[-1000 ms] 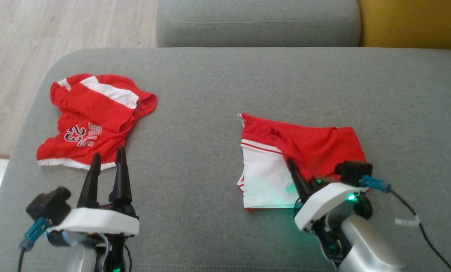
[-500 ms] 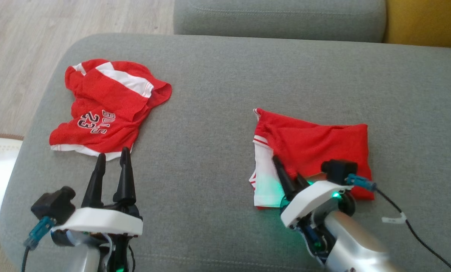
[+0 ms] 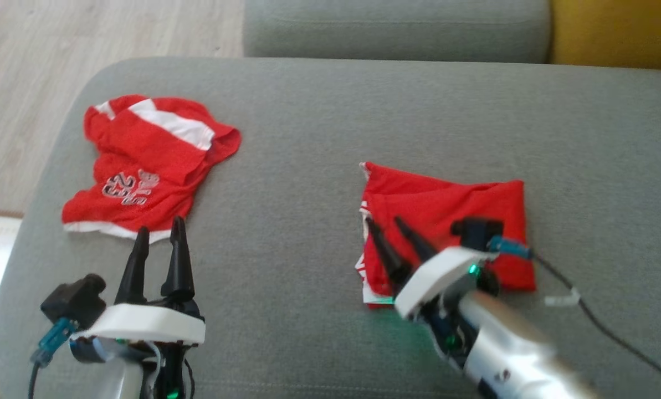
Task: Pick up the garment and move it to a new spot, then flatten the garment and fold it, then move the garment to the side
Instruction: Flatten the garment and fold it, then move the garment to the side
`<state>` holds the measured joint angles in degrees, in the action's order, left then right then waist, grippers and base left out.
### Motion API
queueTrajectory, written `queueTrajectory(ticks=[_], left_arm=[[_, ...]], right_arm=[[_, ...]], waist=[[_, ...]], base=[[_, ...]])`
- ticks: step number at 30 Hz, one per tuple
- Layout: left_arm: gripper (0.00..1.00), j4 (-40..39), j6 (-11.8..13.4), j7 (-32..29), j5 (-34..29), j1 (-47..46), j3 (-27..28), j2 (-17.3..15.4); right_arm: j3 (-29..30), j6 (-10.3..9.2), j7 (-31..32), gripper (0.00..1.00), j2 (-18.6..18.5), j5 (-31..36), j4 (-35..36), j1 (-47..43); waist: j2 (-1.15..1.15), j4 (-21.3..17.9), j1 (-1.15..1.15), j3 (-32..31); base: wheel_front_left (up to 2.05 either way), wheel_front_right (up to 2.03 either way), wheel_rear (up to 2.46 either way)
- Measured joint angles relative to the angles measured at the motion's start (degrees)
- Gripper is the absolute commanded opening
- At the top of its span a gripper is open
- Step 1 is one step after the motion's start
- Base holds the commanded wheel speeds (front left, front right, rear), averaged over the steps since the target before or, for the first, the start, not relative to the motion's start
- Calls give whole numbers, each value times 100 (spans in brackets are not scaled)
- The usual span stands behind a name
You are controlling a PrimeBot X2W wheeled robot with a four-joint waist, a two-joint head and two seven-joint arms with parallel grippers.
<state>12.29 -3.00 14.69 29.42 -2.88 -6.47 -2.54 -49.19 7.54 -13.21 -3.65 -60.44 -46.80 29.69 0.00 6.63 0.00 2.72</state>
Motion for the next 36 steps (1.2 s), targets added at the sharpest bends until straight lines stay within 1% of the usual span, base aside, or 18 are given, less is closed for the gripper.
queueTrajectory(ticks=[3,6,10,12,13,14,16,19,21,24,25,29,32,36], left_arm=[[100,-68,-1,0,0,9,34,0],[100,-127,-2,0,1,8,67,1],[100,-265,5,0,54,10,57,1],[100,-335,24,0,58,8,49,1],[100,-360,57,0,59,10,45,1],[100,-388,66,0,58,11,24,0],[100,-475,85,0,58,24,-23,2],[100,-537,102,0,24,36,-45,0],[100,-565,104,0,-68,38,-79,1],[100,-646,104,0,-342,49,-151,0],[100,-646,104,0,-342,49,-151,0],[100,-657,108,0,-620,80,-207,0],[100,-668,133,0,-619,203,-230,0],[100,-665,147,0,-619,266,-264,-1]], right_arm=[[292,0,-59,100,-7,356,-315,326],[712,0,-91,100,-197,996,-435,641],[1622,0,-101,100,-722,1980,-10,711],[1992,0,-102,100,-983,2689,380,601],[2253,0,-114,100,-1031,2985,597,487],[2549,0,-118,100,-1033,3144,814,325],[2994,0,-118,100,-980,3487,1265,-110],[3479,0,-118,100,-864,3998,1853,-851],[3801,0,-118,100,-736,4292,2247,-1267],[4198,0,-118,100,-475,4566,2770,-1682],[4198,0,-118,100,-475,4566,2770,-1682],[4462,0,-119,100,-232,4875,3012,-2066],[4529,0,-119,100,-135,4981,3037,-2284],[4557,0,-119,100,-51,5046,3071,-2329]], waist=[[0,-153,0,-56],[0,-317,0,-114],[0,-514,0,-183],[0,-593,0,-209],[0,-628,0,-220],[0,-659,0,-229],[0,-719,0,-236],[0,-790,0,-218],[0,-814,0,-190],[0,-834,0,-138],[0,-834,0,-138],[0,-852,0,-108],[0,-858,0,-104],[0,-842,0,-92]], base=[[0,0,0],[0,0,0],[0,0,0],[0,0,0],[0,0,0],[0,0,0],[0,0,0],[0,0,0],[0,0,0],[0,0,0],[0,0,0],[0,0,0],[0,0,0],[0,0,0]])
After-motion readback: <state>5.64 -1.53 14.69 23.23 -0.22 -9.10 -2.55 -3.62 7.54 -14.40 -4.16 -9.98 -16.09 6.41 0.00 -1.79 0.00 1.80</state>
